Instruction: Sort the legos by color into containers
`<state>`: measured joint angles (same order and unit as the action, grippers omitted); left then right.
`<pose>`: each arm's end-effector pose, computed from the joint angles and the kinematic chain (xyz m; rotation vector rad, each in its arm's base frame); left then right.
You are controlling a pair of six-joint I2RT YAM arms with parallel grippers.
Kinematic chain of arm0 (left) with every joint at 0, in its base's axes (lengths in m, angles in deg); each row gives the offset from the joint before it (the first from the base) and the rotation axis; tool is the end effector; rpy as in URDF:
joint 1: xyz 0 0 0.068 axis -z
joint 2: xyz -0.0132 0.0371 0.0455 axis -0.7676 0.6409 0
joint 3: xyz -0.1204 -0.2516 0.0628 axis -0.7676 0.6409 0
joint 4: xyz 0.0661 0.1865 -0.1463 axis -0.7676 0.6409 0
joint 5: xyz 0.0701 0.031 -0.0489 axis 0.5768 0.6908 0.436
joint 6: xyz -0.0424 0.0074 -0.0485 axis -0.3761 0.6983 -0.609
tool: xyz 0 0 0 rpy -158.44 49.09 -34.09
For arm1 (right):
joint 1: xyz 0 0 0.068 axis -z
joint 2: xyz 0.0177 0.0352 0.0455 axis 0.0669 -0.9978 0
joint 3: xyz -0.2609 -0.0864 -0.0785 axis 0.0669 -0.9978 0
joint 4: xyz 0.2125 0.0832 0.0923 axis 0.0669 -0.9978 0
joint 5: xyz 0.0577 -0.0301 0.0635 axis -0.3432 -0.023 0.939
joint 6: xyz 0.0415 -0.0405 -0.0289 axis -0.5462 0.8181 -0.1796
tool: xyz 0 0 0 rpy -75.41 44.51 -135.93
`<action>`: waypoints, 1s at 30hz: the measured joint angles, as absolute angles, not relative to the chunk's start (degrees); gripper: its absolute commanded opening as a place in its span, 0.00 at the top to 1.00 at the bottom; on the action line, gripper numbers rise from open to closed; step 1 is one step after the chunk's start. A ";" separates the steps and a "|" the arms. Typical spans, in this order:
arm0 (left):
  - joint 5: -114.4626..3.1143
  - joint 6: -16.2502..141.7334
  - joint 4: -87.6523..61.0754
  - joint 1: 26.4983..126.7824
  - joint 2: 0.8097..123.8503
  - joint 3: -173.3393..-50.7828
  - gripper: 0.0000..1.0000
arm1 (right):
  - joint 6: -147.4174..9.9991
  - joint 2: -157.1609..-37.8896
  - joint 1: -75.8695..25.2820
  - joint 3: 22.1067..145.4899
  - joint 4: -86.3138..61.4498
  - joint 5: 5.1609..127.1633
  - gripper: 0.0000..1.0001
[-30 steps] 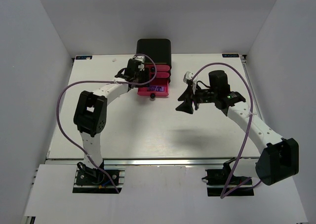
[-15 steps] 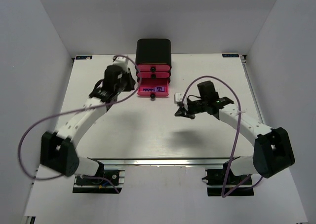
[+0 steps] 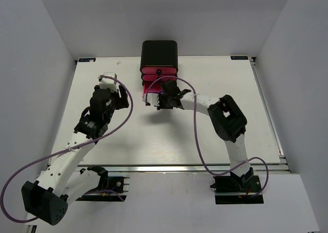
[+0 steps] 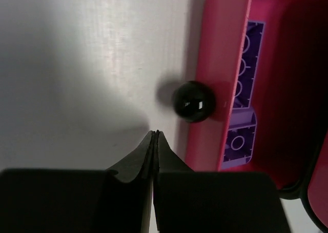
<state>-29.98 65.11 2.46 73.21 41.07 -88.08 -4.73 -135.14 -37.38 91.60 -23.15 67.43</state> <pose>0.1957 -0.0669 0.3334 0.0250 1.8976 -0.0920 0.3407 0.3089 0.1838 -1.8423 1.4934 0.0518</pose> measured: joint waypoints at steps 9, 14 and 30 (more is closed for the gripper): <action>-29.94 65.50 2.57 73.19 39.46 -88.10 0.21 | -8.99 -143.66 -38.58 96.89 -13.25 49.05 1.00; -29.85 65.50 2.57 73.21 38.25 -88.08 0.21 | -9.49 -144.82 -38.62 96.89 -7.67 44.06 1.00; -28.50 65.50 2.57 73.21 38.43 -88.08 0.19 | -7.33 -151.53 -37.99 100.59 4.44 37.27 1.00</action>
<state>-28.50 65.50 2.57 73.21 38.43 -88.08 -7.33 -151.53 -37.99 100.59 4.44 37.27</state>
